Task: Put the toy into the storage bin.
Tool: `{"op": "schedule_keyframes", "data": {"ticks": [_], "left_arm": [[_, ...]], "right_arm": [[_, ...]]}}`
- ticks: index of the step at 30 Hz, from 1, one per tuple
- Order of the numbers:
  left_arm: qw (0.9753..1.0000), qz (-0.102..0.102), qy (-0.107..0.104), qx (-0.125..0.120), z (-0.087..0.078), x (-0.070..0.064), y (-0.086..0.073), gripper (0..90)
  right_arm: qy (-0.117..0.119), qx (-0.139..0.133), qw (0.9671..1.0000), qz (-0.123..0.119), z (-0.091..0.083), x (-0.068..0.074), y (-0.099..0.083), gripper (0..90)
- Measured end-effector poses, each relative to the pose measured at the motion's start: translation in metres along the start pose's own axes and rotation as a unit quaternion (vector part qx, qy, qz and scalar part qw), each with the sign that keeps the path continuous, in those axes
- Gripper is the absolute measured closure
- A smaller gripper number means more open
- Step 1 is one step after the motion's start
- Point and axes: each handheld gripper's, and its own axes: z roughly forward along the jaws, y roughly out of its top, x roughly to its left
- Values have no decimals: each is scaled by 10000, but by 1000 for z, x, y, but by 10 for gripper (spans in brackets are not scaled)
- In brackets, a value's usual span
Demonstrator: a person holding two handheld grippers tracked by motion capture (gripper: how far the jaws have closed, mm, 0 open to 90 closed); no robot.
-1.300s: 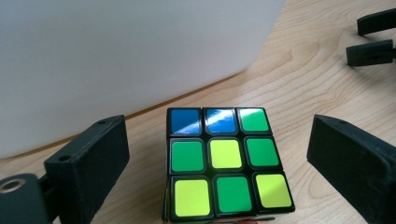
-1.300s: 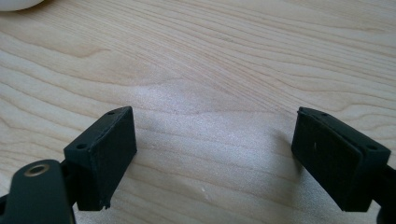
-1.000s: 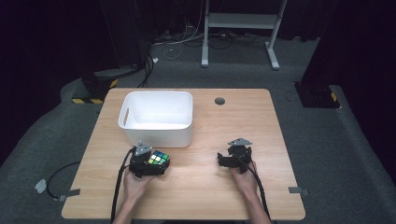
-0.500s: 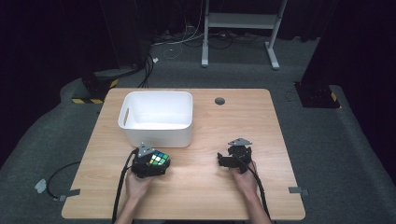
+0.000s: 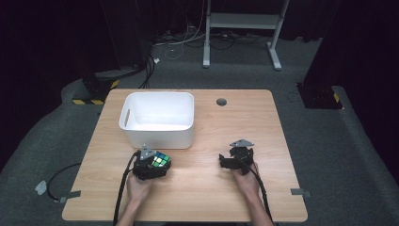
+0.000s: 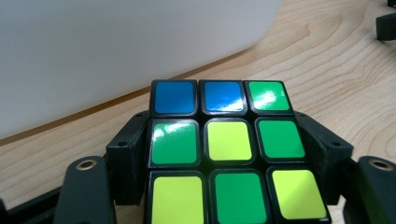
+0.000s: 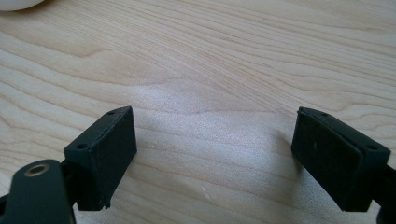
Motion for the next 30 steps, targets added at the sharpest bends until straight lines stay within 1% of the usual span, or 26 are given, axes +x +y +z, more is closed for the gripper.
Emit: {"op": "schedule_keyframes", "data": {"ticks": [8,11,17,19,22,23,30], "left_arm": [[10000,8,5,6,-1,0,0,312],[10000,29,-24,12,-3,0,1,314],[9999,42,-123,4,-8,0,3,323],[9998,31,-190,12,-10,1,4,324],[9997,81,-223,10,-14,0,6,325],[9996,94,-264,12,-16,-1,7,325],[9993,129,-351,34,-23,-1,10,327]], "right_arm": [[1,0,10000,-4,0,0,0,139],[2,0,10000,-5,0,0,0,139],[2,-1,10000,-5,0,0,0,139],[3,0,10000,-2,0,0,0,139],[2,-1,10000,-9,0,0,0,139],[3,1,10000,0,0,0,0,139],[2,1,10000,-7,0,0,0,139]]}}
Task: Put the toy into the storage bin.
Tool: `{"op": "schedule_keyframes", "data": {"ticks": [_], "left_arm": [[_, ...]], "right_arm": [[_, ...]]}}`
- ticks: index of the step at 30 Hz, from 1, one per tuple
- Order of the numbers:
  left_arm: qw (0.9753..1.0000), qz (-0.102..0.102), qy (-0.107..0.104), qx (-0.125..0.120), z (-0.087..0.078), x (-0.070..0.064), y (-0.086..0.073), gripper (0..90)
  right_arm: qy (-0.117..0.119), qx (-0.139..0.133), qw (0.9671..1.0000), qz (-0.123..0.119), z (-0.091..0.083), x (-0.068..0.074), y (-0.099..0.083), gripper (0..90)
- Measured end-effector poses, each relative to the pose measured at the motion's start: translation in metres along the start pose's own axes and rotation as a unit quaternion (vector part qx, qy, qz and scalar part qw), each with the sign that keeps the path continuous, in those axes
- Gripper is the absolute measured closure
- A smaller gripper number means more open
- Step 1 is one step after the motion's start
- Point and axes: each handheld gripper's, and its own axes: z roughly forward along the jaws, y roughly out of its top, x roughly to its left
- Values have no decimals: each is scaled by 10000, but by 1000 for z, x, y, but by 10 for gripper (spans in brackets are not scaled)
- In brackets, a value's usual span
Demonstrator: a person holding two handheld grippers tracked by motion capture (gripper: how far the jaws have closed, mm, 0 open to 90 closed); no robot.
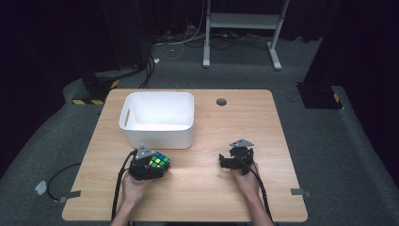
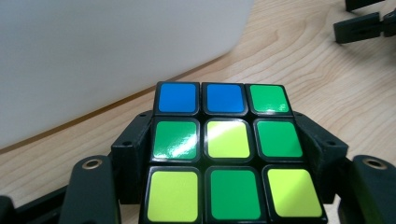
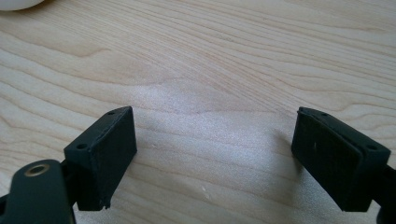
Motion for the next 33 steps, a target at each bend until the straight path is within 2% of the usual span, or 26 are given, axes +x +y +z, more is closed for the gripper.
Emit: {"op": "schedule_keyframes", "data": {"ticks": [11,14,23,33], "left_arm": [[9997,82,-220,-1,-18,1,14,329],[9995,41,-309,-24,-21,2,17,329],[9989,118,-428,-117,-39,6,38,330],[9980,174,-566,-199,-52,8,56,331]], "right_arm": [[1,-2,10000,4,0,0,0,139],[0,0,10000,7,0,0,0,139],[2,2,10000,6,0,0,0,139],[1,1,10000,8,0,0,0,139]]}}
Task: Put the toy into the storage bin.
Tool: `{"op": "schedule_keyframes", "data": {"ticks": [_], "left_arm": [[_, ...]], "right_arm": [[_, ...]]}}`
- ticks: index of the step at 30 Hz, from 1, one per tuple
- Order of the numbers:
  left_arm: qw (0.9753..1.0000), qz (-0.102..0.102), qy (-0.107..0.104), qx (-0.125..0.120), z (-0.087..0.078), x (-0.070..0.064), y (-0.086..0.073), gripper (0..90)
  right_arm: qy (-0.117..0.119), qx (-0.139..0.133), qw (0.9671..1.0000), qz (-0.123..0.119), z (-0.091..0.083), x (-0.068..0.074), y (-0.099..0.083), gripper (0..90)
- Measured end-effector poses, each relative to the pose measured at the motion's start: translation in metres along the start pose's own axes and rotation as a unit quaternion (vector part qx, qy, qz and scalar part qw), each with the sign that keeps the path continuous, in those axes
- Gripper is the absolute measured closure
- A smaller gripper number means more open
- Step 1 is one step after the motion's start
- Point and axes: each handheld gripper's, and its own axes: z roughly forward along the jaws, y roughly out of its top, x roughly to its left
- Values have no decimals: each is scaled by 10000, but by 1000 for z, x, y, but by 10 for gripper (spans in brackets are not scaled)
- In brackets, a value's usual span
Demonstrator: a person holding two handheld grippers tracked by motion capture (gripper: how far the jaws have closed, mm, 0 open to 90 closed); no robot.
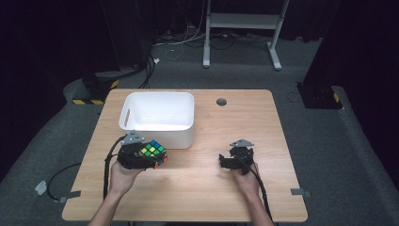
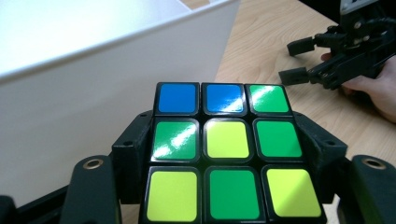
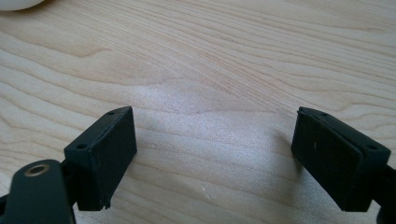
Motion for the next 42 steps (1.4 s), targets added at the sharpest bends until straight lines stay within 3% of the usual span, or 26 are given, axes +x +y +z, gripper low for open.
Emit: {"op": "schedule_keyframes", "data": {"ticks": [28,42], "left_arm": [[9990,54,-351,-263,-23,8,47,332],[9990,27,-344,-287,-24,17,66,333]], "right_arm": [[1,-2,10000,-17,0,0,0,140],[7,-2,10000,-21,0,0,0,140]]}}
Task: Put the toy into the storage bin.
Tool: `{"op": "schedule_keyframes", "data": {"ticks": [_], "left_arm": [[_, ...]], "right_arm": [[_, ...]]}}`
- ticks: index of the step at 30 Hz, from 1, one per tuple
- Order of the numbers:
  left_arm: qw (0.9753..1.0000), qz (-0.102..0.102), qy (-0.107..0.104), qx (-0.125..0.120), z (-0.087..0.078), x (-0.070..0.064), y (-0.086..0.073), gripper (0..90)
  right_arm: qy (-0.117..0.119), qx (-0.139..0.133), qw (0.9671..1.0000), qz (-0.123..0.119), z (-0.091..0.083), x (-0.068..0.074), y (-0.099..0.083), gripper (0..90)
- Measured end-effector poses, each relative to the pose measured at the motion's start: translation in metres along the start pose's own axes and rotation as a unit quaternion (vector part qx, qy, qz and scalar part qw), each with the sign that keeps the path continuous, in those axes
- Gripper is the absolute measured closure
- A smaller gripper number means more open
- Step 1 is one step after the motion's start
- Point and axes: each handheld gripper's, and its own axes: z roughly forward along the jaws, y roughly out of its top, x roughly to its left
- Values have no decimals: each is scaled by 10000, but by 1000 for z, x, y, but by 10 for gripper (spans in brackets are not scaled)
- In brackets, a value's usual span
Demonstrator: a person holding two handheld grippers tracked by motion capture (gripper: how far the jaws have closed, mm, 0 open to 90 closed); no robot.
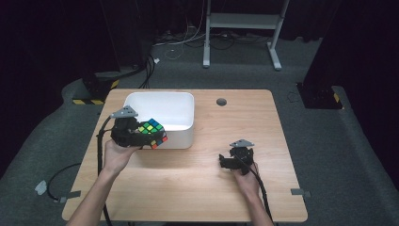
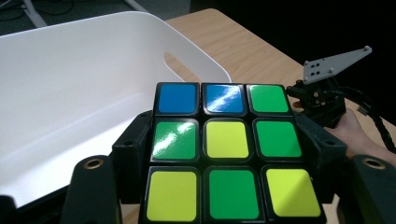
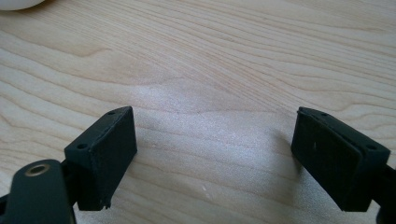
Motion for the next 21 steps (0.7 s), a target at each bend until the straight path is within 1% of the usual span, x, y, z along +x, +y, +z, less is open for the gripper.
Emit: {"op": "schedule_keyframes", "data": {"ticks": [9,16,20,21], "left_arm": [[10000,8,65,10,3,6,9,333],[9997,-56,212,-49,5,13,19,333],[9997,-64,236,-85,6,16,23,333],[9996,-92,238,-97,6,17,23,333]], "right_arm": [[-2,-7,10000,-14,0,0,0,140],[0,-8,10000,-22,0,0,0,141],[-2,-5,10000,-23,0,0,0,140],[-1,-5,10000,-23,0,0,0,140]]}}
